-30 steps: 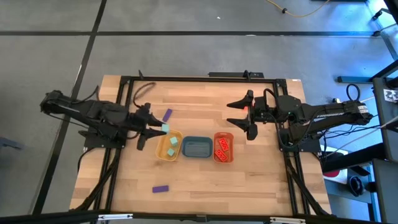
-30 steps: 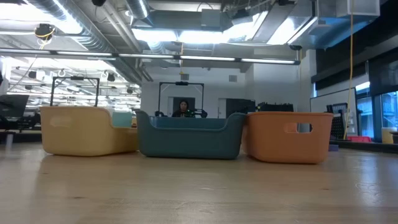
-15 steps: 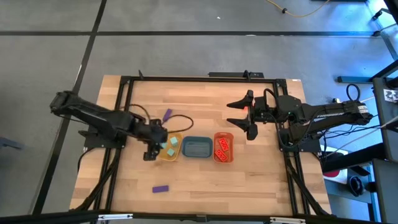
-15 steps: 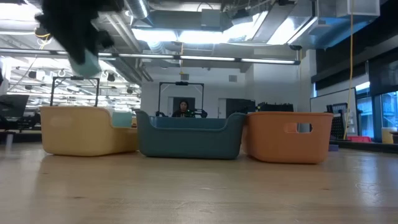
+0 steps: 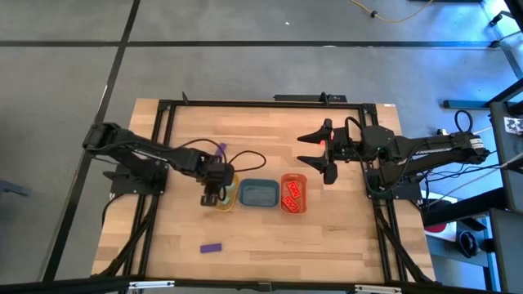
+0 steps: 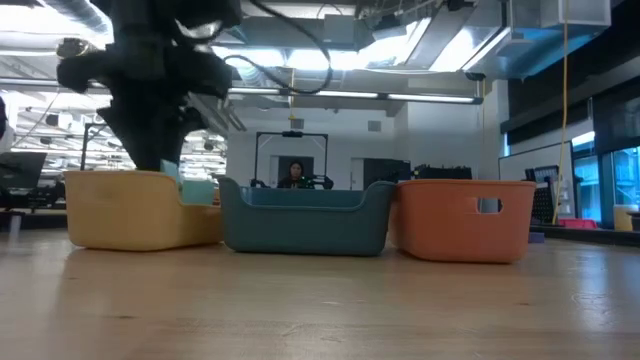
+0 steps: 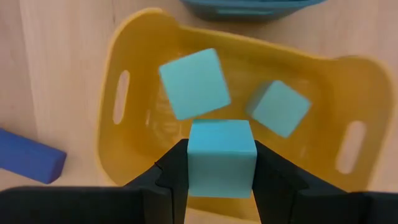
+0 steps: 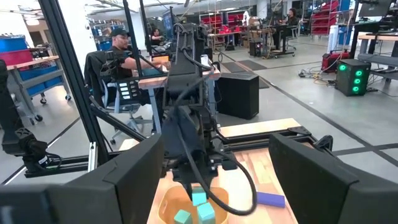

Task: Sort & place blocks by color
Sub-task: Put the blue block into the yellow bin, then put the orange game piece into the orange bin

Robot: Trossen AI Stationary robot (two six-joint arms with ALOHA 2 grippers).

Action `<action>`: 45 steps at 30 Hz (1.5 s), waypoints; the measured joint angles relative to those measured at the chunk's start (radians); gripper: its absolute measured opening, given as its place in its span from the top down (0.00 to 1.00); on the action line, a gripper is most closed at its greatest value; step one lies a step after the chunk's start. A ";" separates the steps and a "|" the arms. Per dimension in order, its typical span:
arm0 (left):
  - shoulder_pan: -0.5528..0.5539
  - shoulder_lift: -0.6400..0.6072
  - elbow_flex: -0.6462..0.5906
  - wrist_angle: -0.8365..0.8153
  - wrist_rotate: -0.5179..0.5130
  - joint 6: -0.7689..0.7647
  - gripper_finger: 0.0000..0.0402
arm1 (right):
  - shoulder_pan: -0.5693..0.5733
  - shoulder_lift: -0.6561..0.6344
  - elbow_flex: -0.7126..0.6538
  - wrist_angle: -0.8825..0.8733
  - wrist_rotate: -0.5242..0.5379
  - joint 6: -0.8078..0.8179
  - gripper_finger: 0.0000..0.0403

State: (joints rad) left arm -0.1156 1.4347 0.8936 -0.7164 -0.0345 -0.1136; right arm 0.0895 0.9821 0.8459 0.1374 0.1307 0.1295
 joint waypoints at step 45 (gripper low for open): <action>0.142 -0.468 0.084 0.560 -0.074 -0.056 0.52 | 0.000 0.000 0.000 0.001 0.000 -0.003 0.27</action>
State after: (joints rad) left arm 0.0261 0.9666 0.9779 -0.1569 -0.1082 -0.1697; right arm 0.0895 0.9821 0.8459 0.1383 0.1307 0.1264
